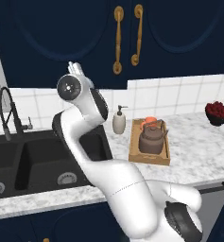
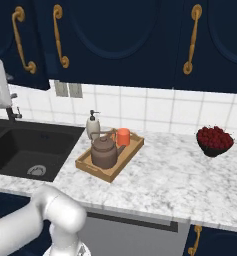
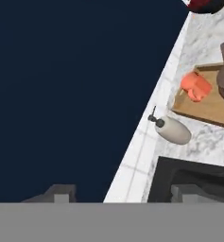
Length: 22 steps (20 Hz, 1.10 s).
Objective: Pick the kettle from the counter and place it on the tray. Then pick the mug from the cabinet and place it on the tray. Then close the cabinet doors.
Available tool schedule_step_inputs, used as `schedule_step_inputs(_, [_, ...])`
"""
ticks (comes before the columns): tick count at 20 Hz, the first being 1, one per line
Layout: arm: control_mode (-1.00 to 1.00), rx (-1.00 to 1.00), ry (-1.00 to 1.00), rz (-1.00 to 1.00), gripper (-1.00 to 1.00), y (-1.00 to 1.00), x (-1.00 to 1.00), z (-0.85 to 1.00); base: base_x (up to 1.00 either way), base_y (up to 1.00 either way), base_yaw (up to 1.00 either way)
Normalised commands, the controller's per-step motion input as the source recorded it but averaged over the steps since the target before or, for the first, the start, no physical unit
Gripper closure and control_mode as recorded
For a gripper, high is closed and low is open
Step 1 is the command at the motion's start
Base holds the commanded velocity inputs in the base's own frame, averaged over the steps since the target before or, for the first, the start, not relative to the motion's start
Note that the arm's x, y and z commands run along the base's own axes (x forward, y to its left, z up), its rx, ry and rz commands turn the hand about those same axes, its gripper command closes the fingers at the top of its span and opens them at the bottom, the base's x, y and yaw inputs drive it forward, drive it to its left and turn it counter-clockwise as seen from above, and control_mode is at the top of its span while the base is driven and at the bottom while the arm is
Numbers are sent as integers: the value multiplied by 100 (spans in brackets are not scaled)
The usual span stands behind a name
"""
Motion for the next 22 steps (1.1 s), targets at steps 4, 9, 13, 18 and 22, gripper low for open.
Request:
schedule_step_inputs(4, [-100, 24, -29, 35, -100, -46, 96, 4, 0, 0, 0])
schedule_step_inputs(9, [-100, 21, -22, 27, -100, -30, 81, 8, 0, 0, 0])
schedule_step_inputs(13, [-100, 18, -15, 20, -100, -22, 58, 1, 0, 0, 0])
schedule_step_inputs(18, [-100, 13, -12, 16, -100, -15, 44, -5, 0, 0, 0])
schedule_step_inputs(22, [-100, 6, -5, 12, -100, -10, 24, -10, 0, 0, 0])
